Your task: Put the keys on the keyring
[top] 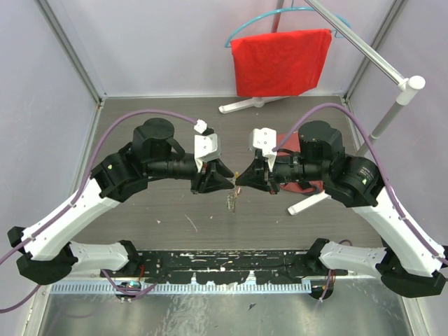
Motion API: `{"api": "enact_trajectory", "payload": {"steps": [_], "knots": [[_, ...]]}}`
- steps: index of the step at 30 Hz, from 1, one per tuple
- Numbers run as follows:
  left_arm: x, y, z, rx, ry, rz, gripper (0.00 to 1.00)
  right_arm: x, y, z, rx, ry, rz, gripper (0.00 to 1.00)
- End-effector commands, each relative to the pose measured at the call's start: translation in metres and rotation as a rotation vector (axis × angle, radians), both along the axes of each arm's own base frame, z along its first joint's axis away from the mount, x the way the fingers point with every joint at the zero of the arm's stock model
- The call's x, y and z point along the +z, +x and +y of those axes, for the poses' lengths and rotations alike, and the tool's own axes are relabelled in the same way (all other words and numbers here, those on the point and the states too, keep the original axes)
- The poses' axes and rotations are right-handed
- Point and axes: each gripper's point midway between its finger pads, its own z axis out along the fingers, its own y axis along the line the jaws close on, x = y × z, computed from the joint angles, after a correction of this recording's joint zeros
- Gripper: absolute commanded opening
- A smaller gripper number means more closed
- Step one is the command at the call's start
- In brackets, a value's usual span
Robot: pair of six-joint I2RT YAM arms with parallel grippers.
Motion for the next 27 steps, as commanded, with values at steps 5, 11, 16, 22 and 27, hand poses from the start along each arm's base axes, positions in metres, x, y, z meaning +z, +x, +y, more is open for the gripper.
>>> {"api": "enact_trajectory", "payload": {"steps": [5,11,16,22,27], "knots": [[0.018,-0.009,-0.005,-0.047,-0.053,-0.008,0.26,0.013,0.0,0.006,0.028,0.05,-0.036,0.01],[0.017,-0.009,-0.006,-0.047,-0.051,-0.005,0.0,0.012,0.001,0.006,0.027,0.047,-0.034,0.01],[0.018,-0.009,-0.005,-0.042,-0.054,-0.013,0.0,0.017,0.0,0.007,0.025,0.068,-0.038,0.01],[0.031,-0.009,0.002,-0.011,-0.135,-0.057,0.0,0.054,-0.008,-0.002,-0.009,0.203,-0.071,0.37],[0.046,-0.012,0.01,0.019,-0.246,-0.09,0.0,0.081,-0.012,-0.013,-0.081,0.344,-0.055,0.42]]}}
